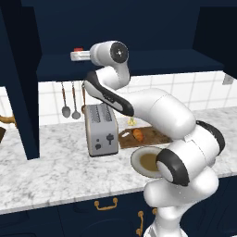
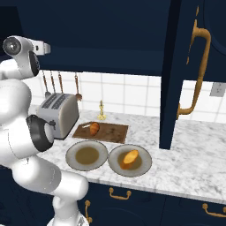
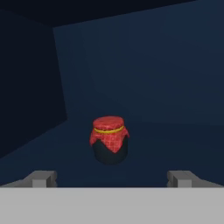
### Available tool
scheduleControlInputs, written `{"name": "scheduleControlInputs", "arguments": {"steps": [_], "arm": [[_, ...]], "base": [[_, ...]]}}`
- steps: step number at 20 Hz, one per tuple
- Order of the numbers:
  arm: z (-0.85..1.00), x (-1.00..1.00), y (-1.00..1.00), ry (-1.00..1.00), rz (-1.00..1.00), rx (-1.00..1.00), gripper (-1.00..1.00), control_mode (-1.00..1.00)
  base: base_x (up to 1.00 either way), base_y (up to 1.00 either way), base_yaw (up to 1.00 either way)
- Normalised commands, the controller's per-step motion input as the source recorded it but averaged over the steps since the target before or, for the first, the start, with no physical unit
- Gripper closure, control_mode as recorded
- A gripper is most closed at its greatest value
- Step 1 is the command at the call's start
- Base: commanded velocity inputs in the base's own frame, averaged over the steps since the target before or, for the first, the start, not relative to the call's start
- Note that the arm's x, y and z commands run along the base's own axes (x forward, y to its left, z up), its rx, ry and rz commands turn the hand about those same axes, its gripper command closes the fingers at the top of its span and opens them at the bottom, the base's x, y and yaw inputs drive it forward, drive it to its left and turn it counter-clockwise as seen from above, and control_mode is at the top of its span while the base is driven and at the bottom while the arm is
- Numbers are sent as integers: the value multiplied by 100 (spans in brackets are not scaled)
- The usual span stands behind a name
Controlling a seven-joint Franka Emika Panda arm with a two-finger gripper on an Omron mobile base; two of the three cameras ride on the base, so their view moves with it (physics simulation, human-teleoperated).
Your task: From the different types of pastries on the counter, select a croissant and place it on the cutting board. Then retrieve a jar of jam from the cabinet and place it alongside the croissant on the cutting board.
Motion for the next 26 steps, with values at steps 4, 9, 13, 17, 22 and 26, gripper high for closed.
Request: {"name": "scheduleControlInputs", "arguments": {"steps": [4, 9, 13, 17, 22, 26], "arm": [[0, 2, 1, 0, 0, 0, -100, -100], [0, 33, 3, 0, 0, 0, -100, -100], [-4, 57, 0, 0, 0, 0, -100, -100], [-26, 23, 20, 0, 0, -2, -100, -100], [-20, 33, 15, 0, 0, -3, -100, -100], [0, 0, 14, 0, 0, 0, -100, -100]], "base": [[0, 0, 0], [0, 0, 0], [0, 0, 0], [0, 0, 0], [0, 0, 0], [0, 0, 0]]}}
